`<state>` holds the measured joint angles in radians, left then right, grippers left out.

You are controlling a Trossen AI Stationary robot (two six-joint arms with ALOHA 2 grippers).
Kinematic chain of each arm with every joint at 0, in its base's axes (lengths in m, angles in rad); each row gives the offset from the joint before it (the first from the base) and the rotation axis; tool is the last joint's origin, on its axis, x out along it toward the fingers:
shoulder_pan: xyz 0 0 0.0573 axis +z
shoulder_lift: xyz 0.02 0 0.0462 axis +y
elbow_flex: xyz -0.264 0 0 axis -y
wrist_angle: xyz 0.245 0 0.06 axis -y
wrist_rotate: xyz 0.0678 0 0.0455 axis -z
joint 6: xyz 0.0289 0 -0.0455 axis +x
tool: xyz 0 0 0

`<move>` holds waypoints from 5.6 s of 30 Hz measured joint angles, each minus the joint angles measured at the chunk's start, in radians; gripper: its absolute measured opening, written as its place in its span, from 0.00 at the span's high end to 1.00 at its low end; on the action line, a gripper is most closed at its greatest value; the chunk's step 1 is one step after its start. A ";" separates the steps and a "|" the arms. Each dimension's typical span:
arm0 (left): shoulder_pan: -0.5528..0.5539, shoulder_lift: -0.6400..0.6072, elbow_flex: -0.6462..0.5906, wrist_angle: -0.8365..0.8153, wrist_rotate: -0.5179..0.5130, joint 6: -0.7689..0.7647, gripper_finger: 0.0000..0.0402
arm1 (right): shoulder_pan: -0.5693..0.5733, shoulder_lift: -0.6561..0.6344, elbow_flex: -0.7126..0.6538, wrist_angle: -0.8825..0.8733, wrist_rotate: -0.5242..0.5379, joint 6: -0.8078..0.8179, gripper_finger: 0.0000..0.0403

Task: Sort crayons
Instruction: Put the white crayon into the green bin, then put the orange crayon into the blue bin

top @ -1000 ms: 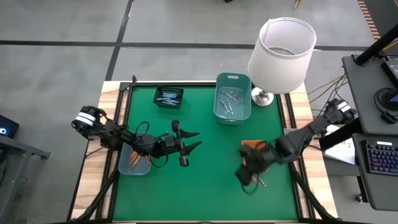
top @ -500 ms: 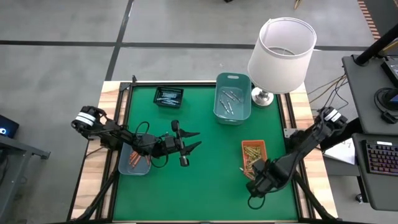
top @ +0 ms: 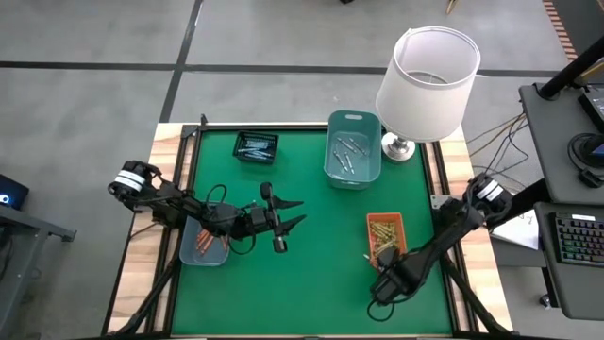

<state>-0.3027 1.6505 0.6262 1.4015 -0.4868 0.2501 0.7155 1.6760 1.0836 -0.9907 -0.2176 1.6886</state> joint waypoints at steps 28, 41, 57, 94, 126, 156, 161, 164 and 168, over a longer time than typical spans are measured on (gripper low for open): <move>-0.003 0.000 0.000 -0.014 0.000 -0.005 0.64 | -0.001 0.067 -0.023 0.012 0.006 -0.110 0.94; -0.003 0.001 0.000 -0.014 0.000 -0.005 0.64 | 0.008 -0.007 -0.028 -0.007 -0.165 -0.099 0.98; -0.069 0.001 0.000 -0.030 -0.001 -0.054 0.64 | 0.006 -0.215 -0.025 0.453 -0.018 -0.263 0.98; -0.214 -0.004 0.000 0.086 -0.195 -0.019 0.64 | -1.026 -0.258 -0.024 0.516 0.742 -1.198 0.91; -0.206 -0.016 0.000 0.087 -0.213 0.084 0.64 | -0.459 -0.394 -0.026 0.502 0.314 -0.970 0.75; -0.186 -0.017 0.118 -0.068 -0.220 0.187 0.64 | 0.040 -0.113 -0.026 0.185 -0.045 0.042 0.76; -0.186 -0.017 0.121 -0.083 -0.240 0.186 0.64 | 0.040 -0.095 -0.026 0.140 -0.015 0.062 0.75; -0.186 -0.017 0.121 -0.087 -0.240 0.185 0.64 | 0.030 -0.088 -0.026 0.140 0.023 0.062 0.75; -0.186 -0.017 0.121 -0.088 -0.240 0.184 0.64 | 0.021 -0.084 -0.026 0.139 0.097 0.058 0.76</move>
<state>-0.4889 1.6338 0.7471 1.3132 -0.7269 0.4339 0.7366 1.5917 1.0580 -0.8518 -0.1210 1.7471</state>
